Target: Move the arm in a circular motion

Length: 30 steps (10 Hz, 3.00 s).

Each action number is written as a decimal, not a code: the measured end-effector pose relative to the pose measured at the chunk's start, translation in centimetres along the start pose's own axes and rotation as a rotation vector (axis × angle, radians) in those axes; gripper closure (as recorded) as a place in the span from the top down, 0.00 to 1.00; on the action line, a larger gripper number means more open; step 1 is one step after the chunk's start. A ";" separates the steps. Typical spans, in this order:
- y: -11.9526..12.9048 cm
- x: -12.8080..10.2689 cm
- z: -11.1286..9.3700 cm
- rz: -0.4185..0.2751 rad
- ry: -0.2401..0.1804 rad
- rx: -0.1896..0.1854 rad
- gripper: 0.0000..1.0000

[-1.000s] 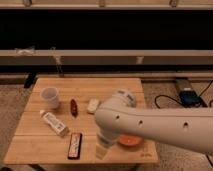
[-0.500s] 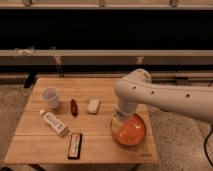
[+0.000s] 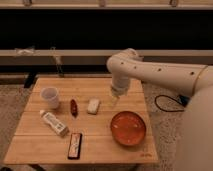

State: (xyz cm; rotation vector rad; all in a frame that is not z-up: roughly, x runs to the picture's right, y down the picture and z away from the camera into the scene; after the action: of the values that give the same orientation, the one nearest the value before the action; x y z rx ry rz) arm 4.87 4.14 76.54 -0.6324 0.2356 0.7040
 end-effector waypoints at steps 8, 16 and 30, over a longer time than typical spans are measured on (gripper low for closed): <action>11.8 -11.8 -2.4 -0.264 -0.042 0.048 0.72; 28.6 -2.3 -5.1 -0.630 -0.082 -0.014 0.72; 7.5 9.0 -1.4 -0.130 -0.054 -0.120 0.72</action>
State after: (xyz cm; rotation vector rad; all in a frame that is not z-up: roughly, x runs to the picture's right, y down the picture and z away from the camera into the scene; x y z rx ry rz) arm 6.62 12.42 68.33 -0.7355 0.1016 0.6120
